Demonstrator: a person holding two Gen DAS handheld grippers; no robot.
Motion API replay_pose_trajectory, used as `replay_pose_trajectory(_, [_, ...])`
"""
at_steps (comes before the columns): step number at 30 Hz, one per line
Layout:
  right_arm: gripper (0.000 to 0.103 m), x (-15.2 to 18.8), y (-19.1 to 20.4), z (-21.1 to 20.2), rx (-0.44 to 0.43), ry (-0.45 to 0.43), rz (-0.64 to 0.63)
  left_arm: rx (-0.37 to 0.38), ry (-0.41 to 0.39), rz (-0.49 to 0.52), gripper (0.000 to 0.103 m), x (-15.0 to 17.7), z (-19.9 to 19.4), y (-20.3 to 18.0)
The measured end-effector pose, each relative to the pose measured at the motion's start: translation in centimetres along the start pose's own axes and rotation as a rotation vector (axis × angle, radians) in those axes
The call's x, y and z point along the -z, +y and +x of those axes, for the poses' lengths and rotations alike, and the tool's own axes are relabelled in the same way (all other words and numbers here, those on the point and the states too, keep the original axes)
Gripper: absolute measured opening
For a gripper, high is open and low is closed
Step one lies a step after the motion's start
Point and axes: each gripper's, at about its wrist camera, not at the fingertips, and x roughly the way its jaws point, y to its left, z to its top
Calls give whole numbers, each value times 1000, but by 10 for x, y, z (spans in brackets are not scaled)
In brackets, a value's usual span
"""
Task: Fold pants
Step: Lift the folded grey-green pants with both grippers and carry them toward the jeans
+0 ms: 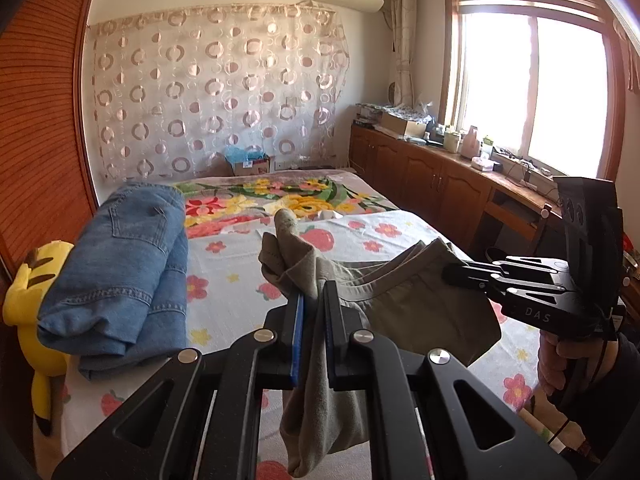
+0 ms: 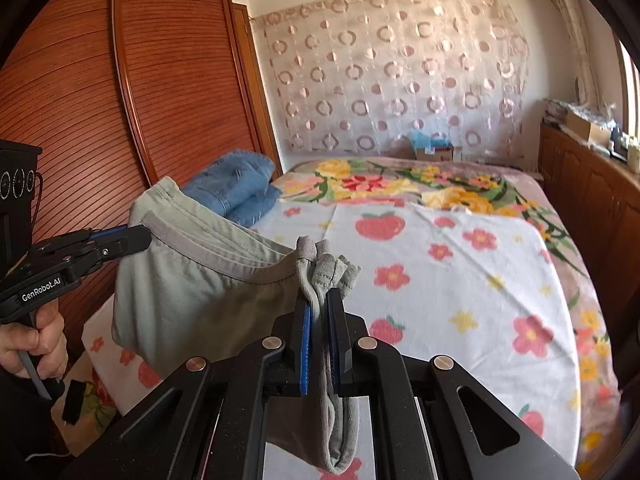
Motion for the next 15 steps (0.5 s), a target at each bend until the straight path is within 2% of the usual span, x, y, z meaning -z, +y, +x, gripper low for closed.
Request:
replay_pose_trajectory(7, [7, -9, 7, -7, 3, -33, -46, -17, -31, 9, 10, -9, -9, 3])
replay_pose_trajectory(15, [7, -19, 13, 13, -9, -32, -101, -42, -35, -14, 10, -6, -8, 22])
